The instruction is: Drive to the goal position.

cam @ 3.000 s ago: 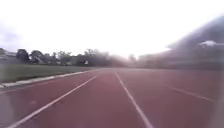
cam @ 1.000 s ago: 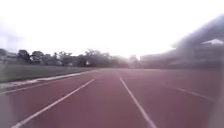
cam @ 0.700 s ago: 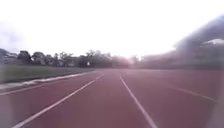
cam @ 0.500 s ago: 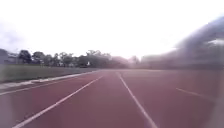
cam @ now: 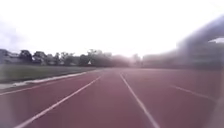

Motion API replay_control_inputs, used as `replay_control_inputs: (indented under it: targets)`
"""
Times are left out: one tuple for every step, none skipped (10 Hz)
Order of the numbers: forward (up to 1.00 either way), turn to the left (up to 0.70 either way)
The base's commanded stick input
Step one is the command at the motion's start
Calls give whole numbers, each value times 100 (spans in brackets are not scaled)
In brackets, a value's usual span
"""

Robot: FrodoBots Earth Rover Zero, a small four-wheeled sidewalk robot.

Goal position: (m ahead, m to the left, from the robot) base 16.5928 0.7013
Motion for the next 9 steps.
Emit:
replay_control_inputs:
  targets:
    - [70, 0]
    - [70, 0]
    - [70, 0]
    - [70, 0]
    - [70, 0]
    - [70, 0]
    - [70, 0]
    - [70, 0]
    - [70, -3]
